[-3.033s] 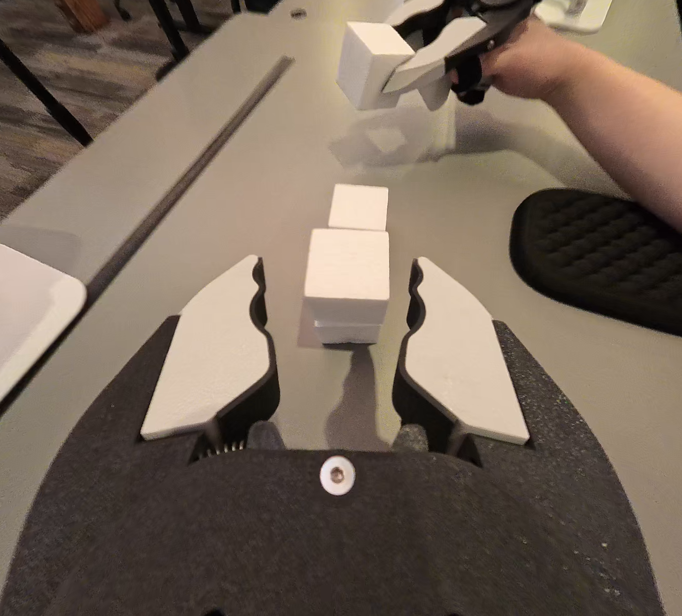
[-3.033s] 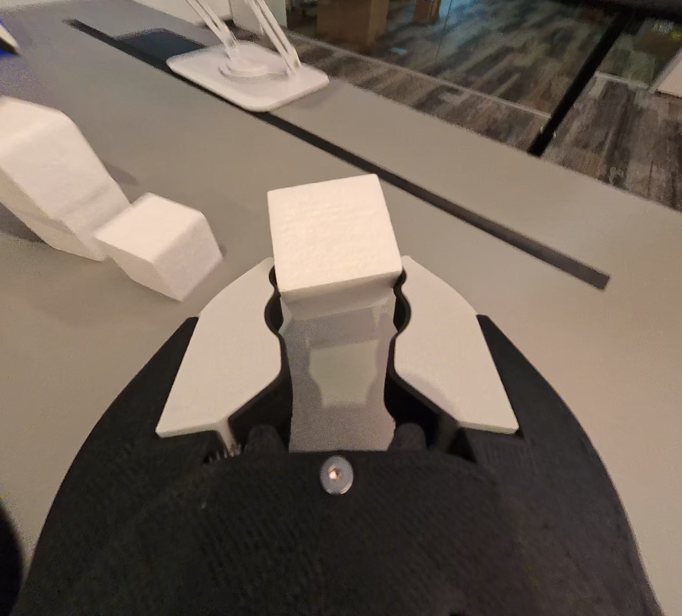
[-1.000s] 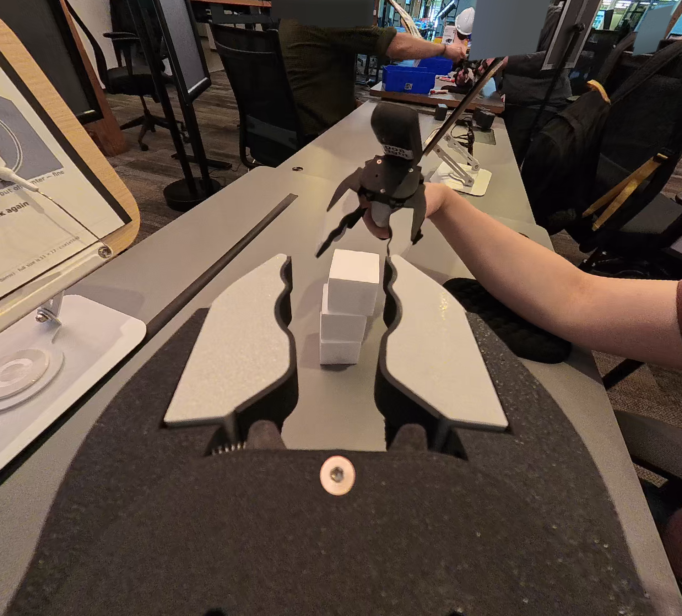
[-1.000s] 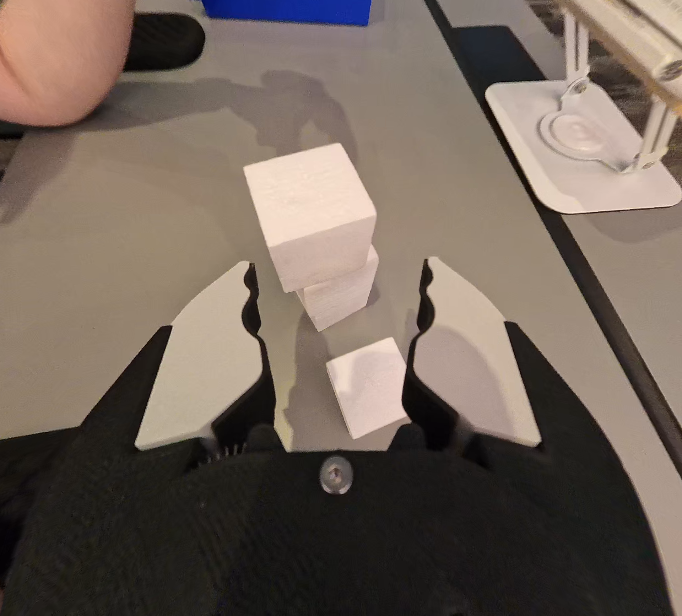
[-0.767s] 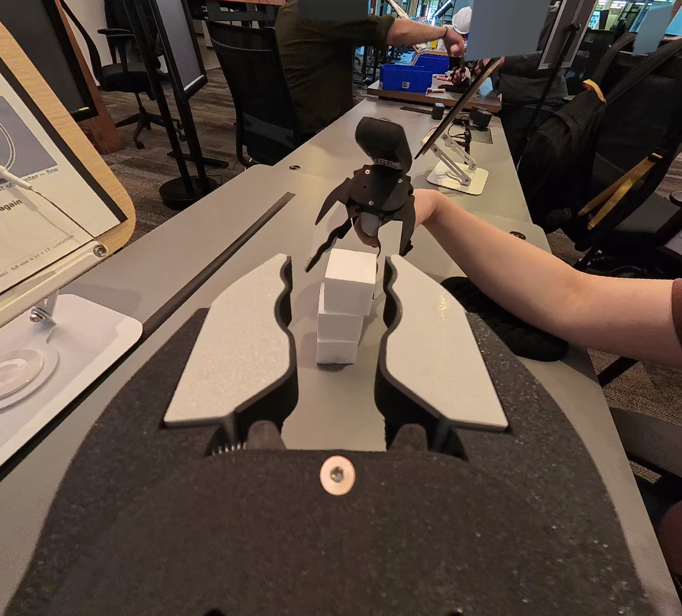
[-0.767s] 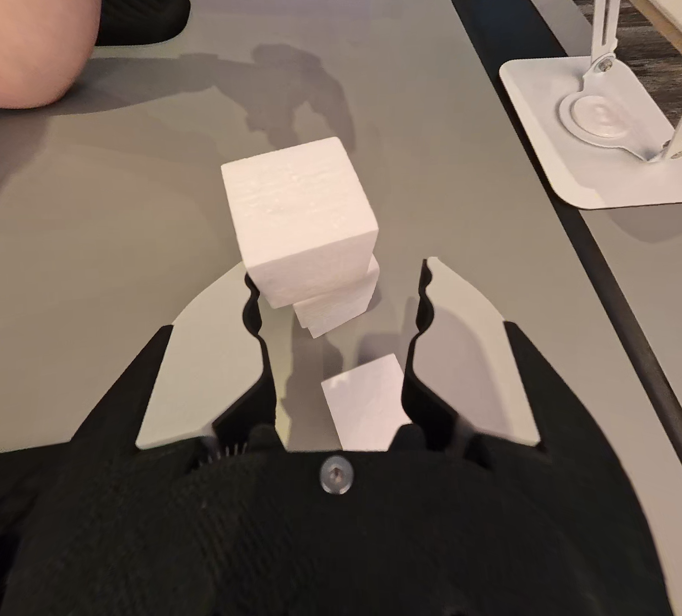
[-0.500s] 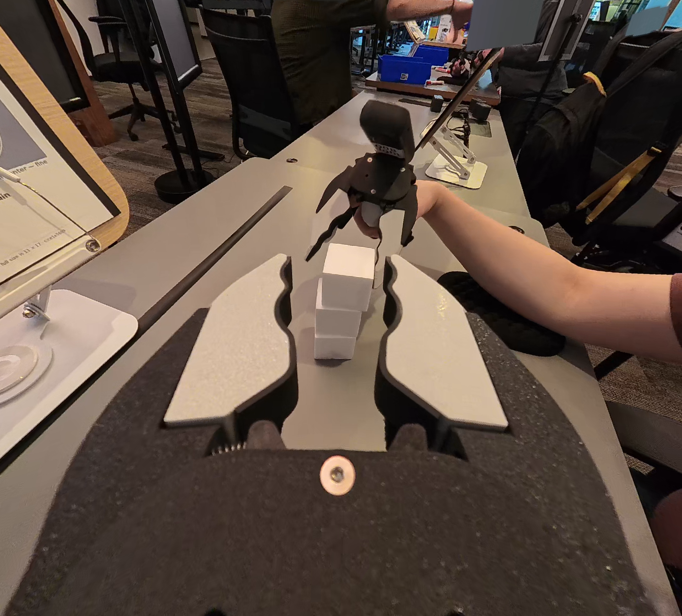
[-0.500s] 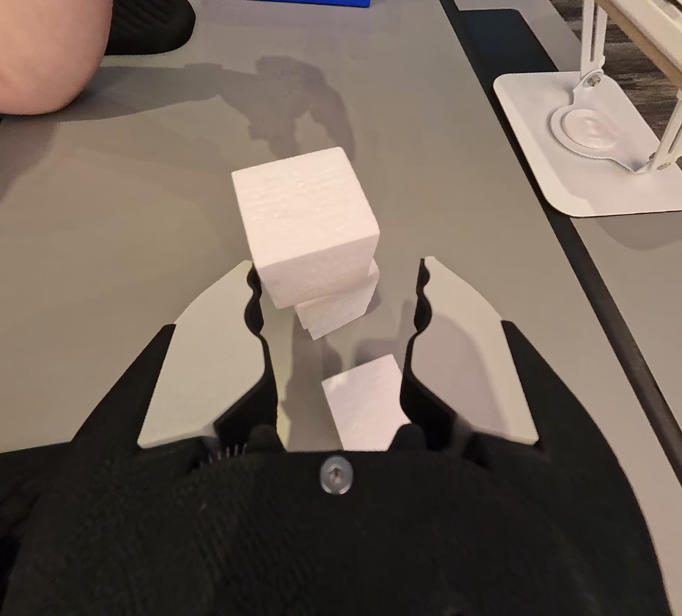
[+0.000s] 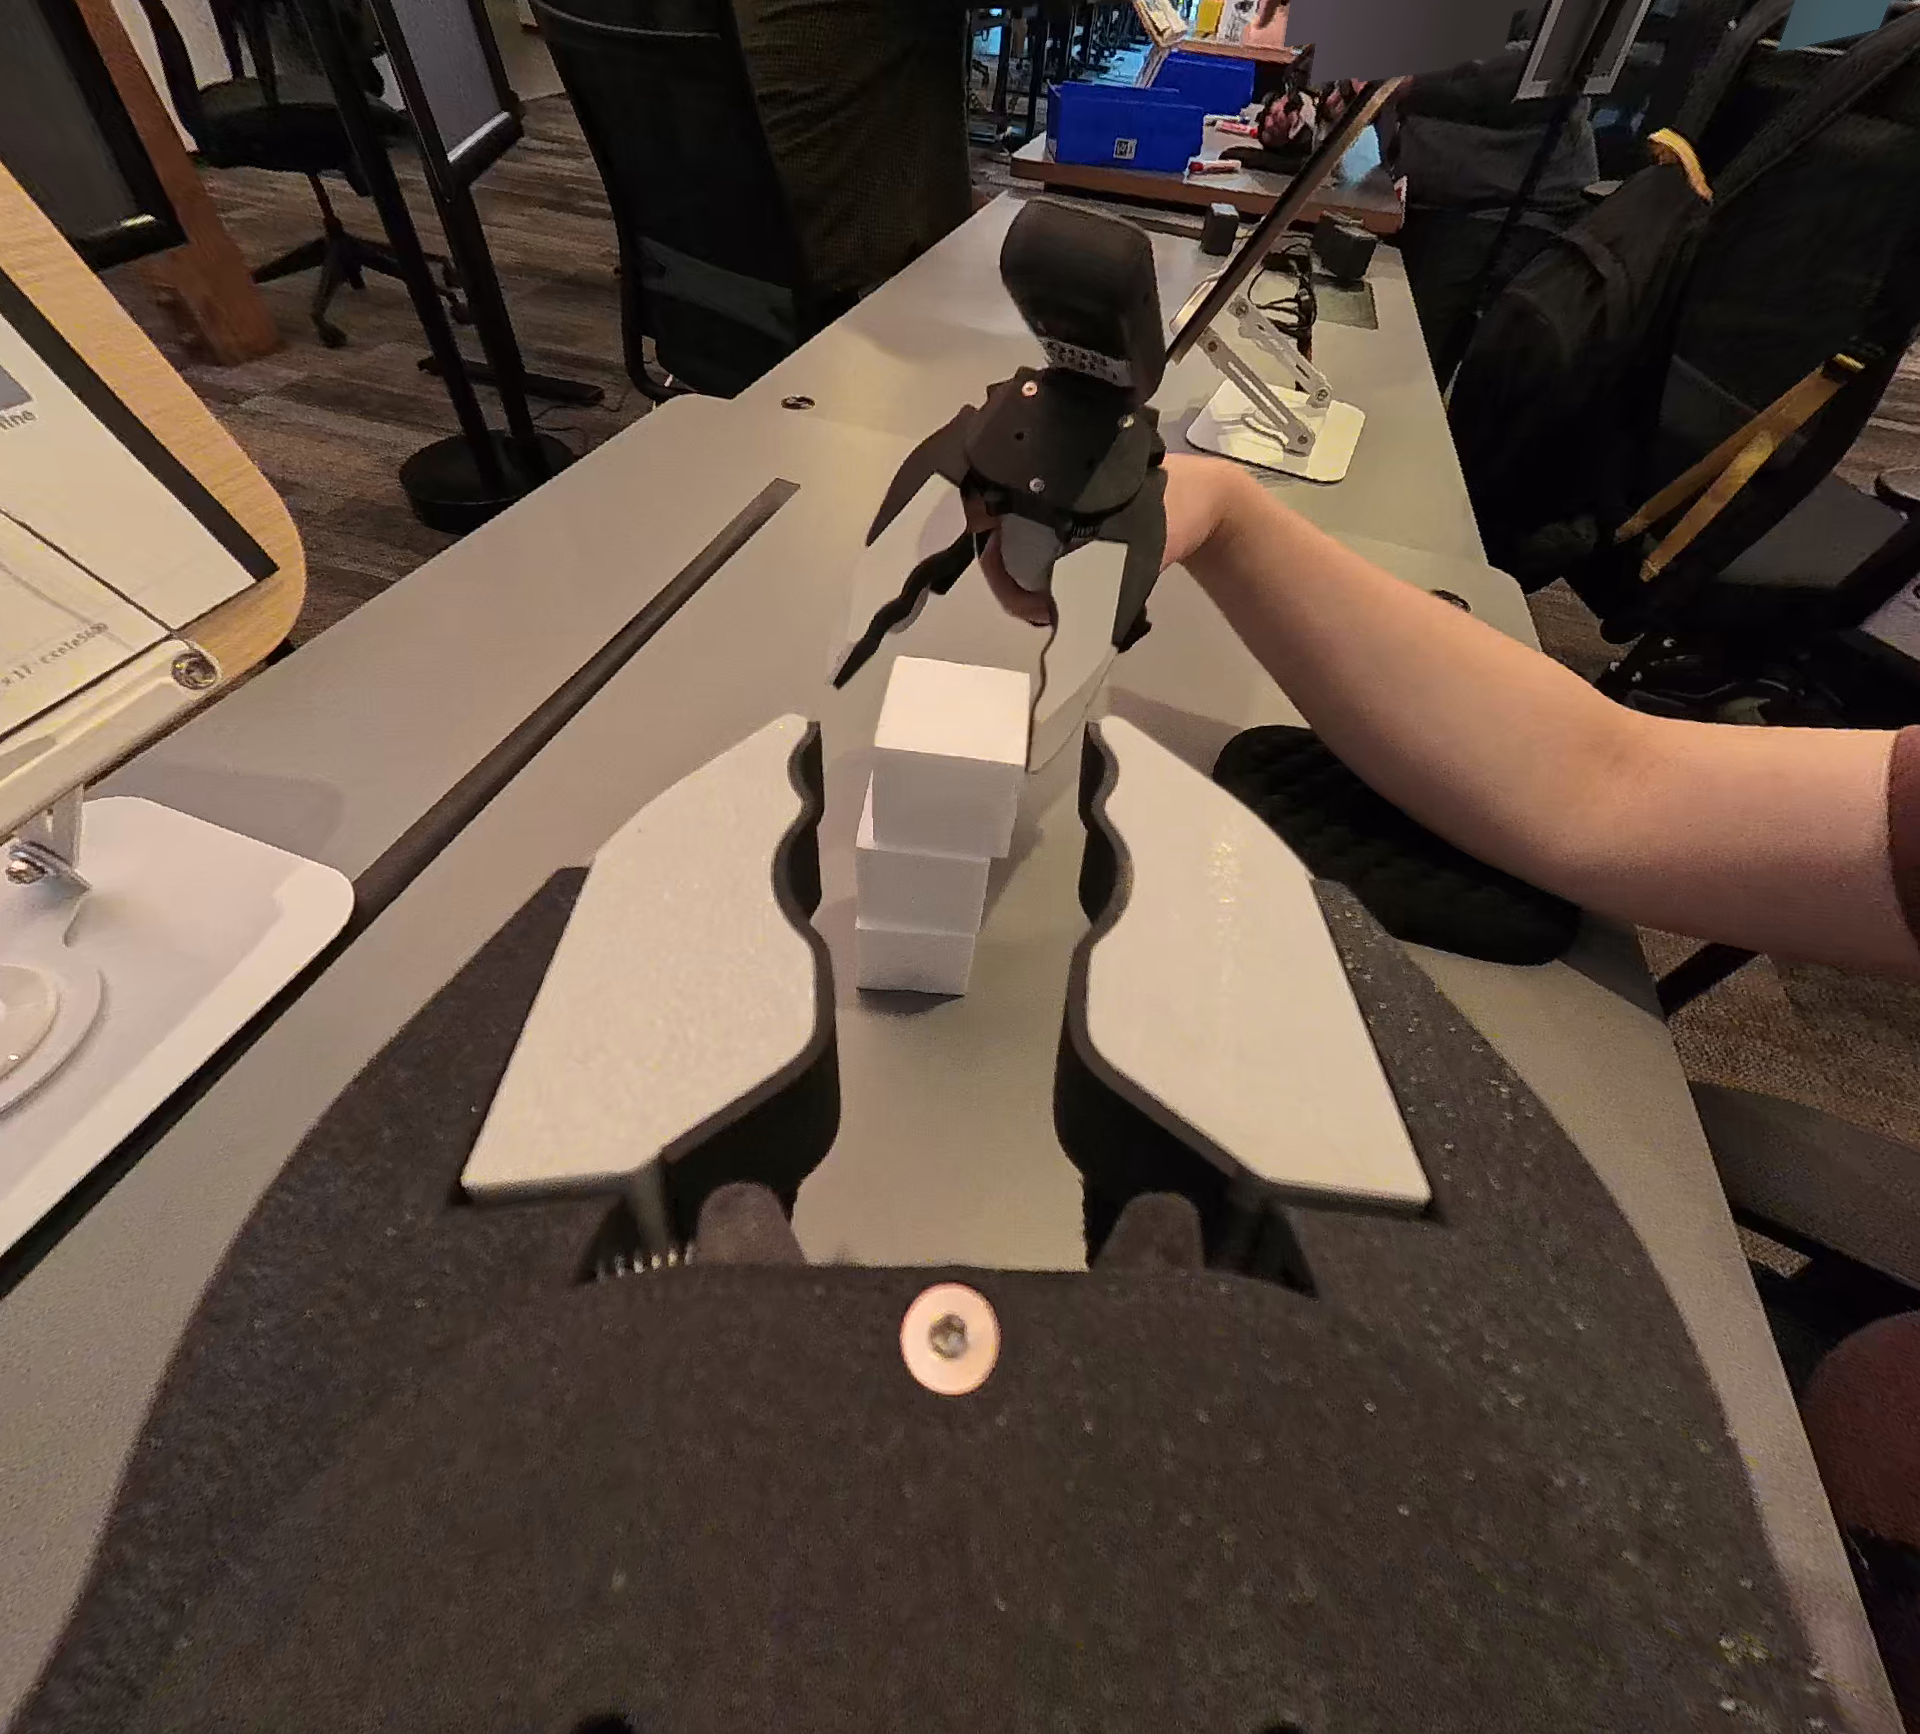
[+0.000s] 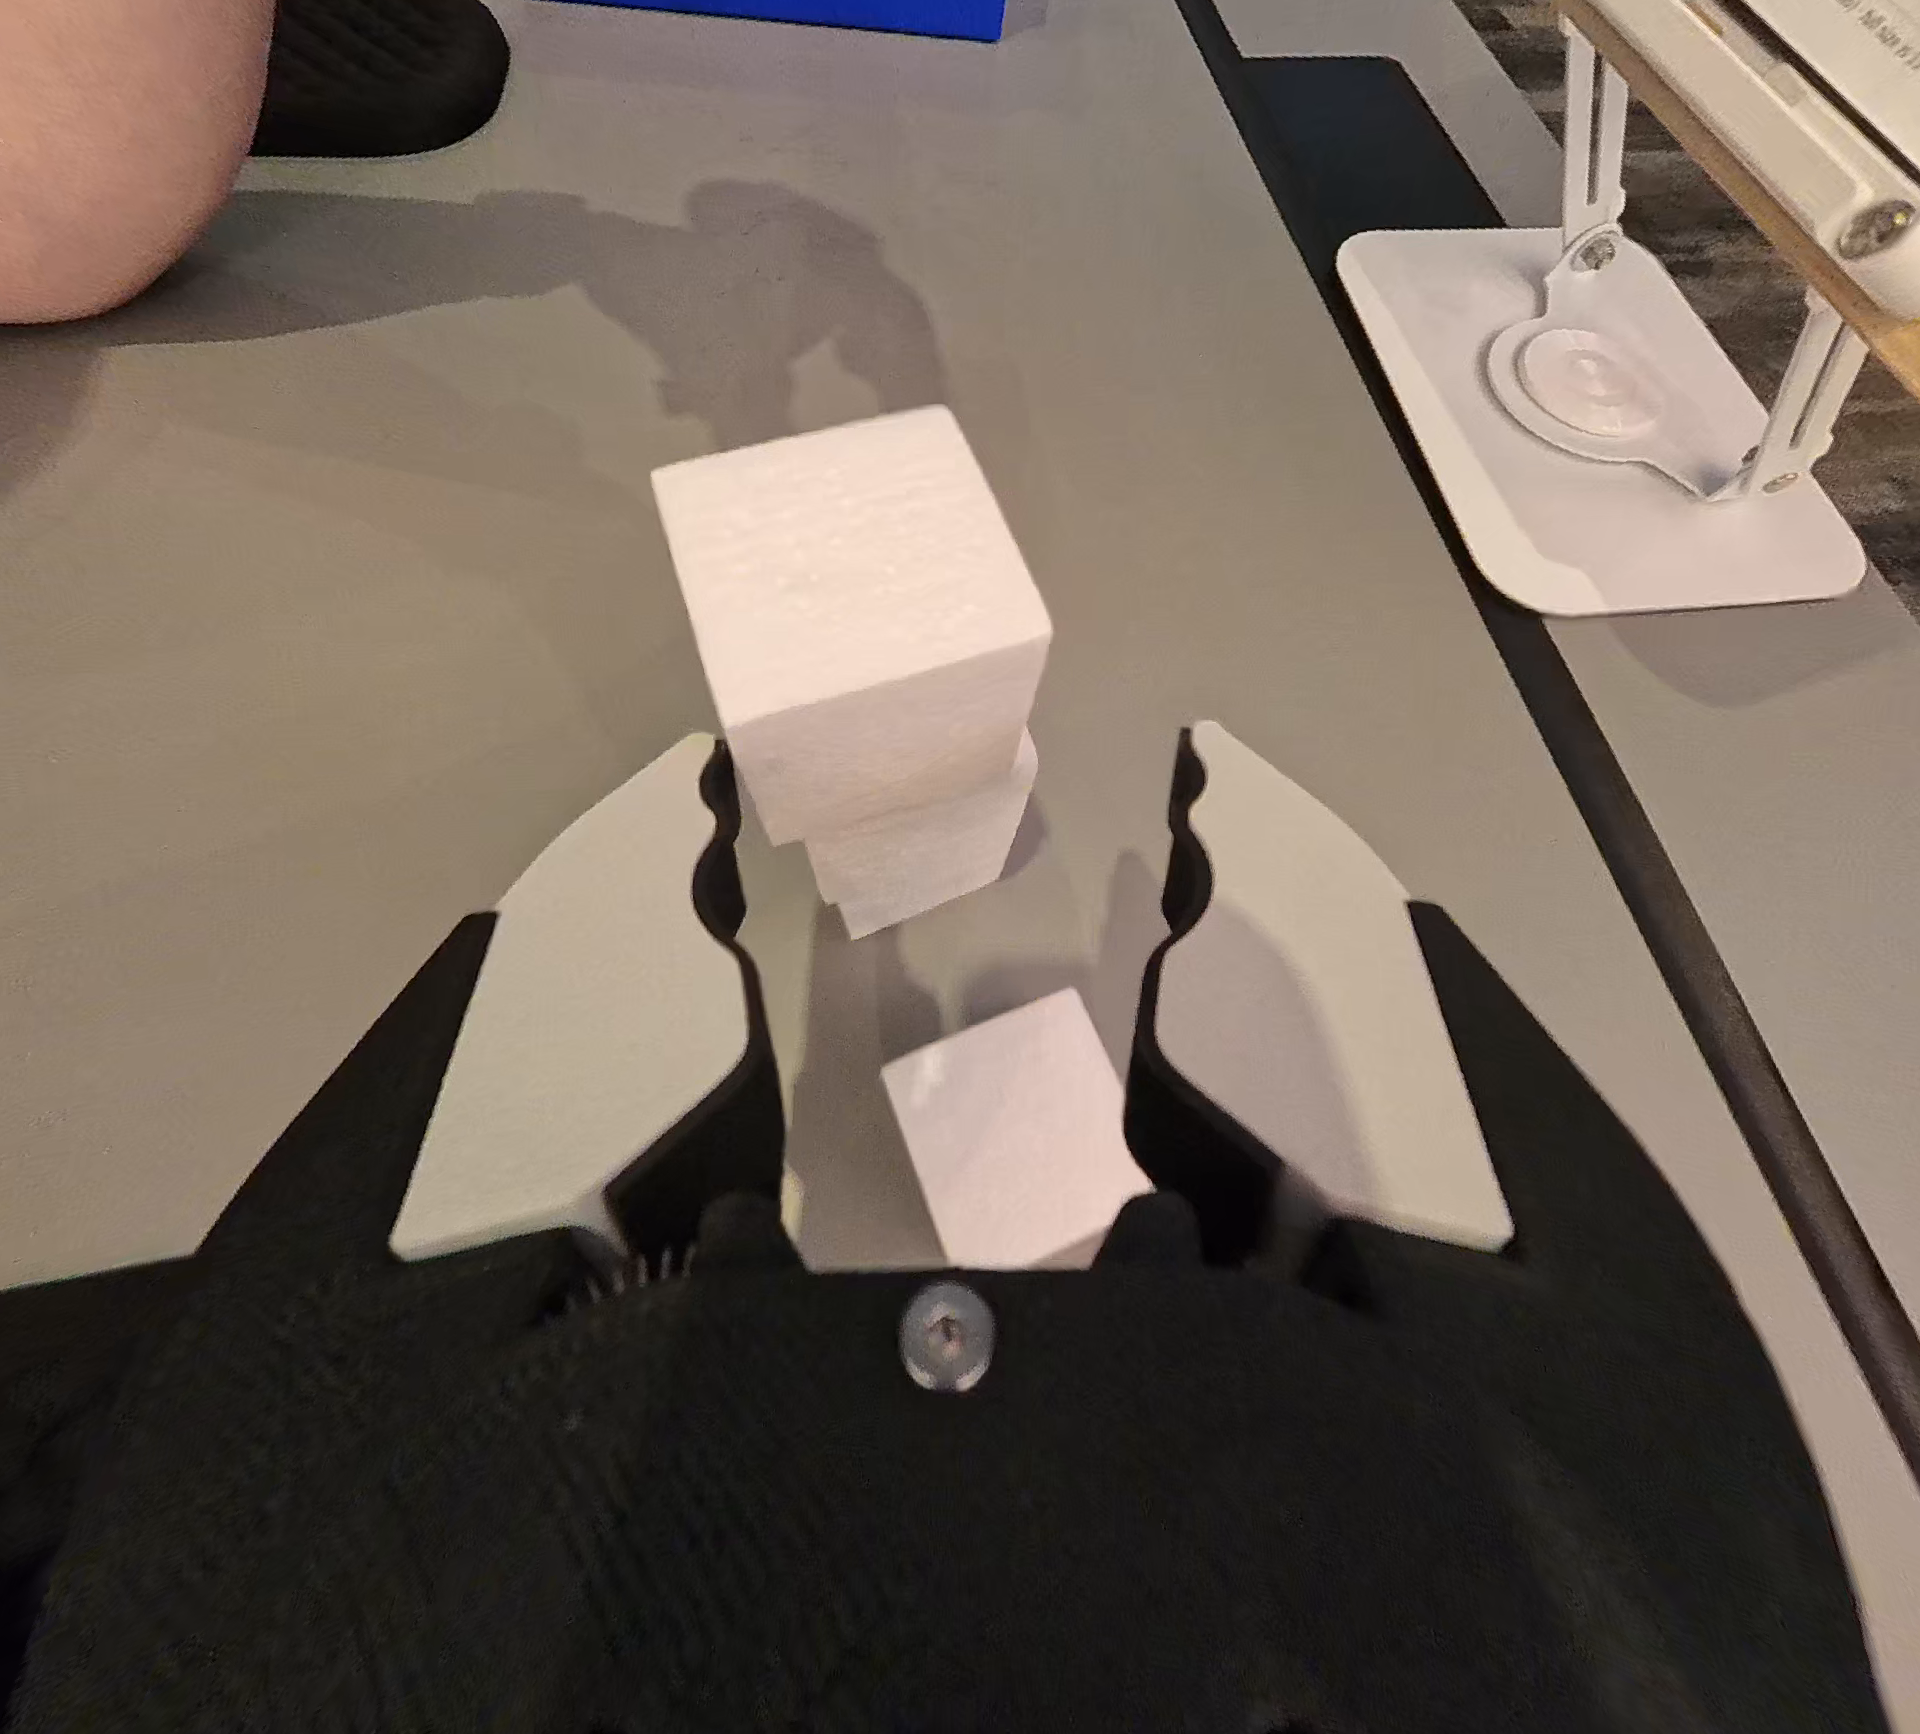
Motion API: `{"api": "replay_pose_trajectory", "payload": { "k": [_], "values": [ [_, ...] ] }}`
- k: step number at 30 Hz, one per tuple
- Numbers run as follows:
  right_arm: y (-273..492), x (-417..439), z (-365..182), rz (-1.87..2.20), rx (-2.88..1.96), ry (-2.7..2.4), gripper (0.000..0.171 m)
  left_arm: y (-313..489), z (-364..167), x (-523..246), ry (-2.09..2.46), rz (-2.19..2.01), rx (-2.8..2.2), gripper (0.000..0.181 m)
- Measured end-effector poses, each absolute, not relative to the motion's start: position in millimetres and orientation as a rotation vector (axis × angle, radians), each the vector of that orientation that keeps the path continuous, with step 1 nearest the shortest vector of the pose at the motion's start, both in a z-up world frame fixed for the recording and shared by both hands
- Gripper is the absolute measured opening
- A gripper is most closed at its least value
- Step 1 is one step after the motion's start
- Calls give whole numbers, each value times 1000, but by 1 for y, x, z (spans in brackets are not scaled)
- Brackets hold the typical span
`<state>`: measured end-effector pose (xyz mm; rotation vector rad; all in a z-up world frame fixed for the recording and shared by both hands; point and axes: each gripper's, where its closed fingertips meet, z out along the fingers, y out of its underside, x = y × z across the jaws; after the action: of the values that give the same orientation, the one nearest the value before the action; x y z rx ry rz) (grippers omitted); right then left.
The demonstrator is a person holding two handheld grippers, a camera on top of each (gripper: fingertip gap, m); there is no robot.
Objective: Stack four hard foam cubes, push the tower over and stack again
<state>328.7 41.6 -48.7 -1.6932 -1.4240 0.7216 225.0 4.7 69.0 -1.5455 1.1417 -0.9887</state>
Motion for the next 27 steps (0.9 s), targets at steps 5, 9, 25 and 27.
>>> {"api": "replay_pose_trajectory", "payload": {
  "k": [5,9,25,27],
  "values": [
    [49,369,-69,686,-1800,-1356,82,4,66,227,1159,-979,-1555,47],
    [58,396,-93,678,-1878,-1290,79,3,64,227,1167,-982,-1563,47],
    [51,392,-147,739,-1991,-1381,68,1,53,234,1213,-976,-1602,47],
    [50,394,-146,754,-2000,-1372,67,0,51,235,1222,-970,-1607,47]
  ]
}}
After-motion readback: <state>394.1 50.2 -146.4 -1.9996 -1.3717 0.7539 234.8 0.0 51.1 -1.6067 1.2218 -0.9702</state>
